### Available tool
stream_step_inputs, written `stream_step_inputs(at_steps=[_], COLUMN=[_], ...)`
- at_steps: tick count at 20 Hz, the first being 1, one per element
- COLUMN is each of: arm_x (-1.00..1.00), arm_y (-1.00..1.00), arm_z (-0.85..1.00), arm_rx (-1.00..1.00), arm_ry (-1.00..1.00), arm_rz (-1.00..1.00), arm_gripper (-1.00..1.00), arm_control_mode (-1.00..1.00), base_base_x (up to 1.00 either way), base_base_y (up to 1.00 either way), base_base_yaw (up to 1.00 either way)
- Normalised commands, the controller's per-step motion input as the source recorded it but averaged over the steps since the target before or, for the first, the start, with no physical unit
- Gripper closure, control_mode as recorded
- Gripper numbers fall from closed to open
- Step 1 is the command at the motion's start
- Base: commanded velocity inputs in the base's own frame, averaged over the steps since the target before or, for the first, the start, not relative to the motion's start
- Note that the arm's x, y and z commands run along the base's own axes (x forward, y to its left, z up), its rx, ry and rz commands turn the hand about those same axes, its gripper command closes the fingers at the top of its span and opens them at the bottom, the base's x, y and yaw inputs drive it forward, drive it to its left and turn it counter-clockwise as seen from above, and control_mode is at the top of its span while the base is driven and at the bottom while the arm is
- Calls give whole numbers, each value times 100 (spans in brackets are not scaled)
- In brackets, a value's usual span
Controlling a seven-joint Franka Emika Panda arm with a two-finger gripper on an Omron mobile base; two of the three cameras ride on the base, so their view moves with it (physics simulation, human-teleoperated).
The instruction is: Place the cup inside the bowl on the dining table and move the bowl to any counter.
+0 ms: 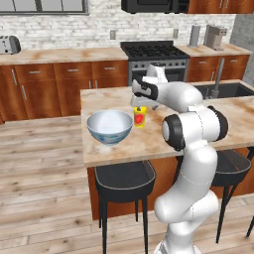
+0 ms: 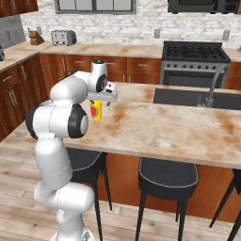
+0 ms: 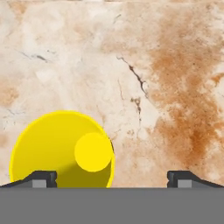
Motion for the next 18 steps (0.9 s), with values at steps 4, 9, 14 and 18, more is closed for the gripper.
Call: stream_step_inputs(at_steps=[4,9,14,18], arm_x=[3,4,0,0], arm_y=[0,0,0,0], arm_z=[-9,-12,-2,0], arm_rx=[0,0,0,0], arm_ry=[1,1,0,0], arm_rz=[0,0,0,0], arm_gripper=[-100,-100,-100,-100], arm_control_mode=[-100,-100,-100,-100], base_base_x=[0,0,0,0], base_base_y=[0,0,0,0], base_base_yaw=[0,0,0,0])
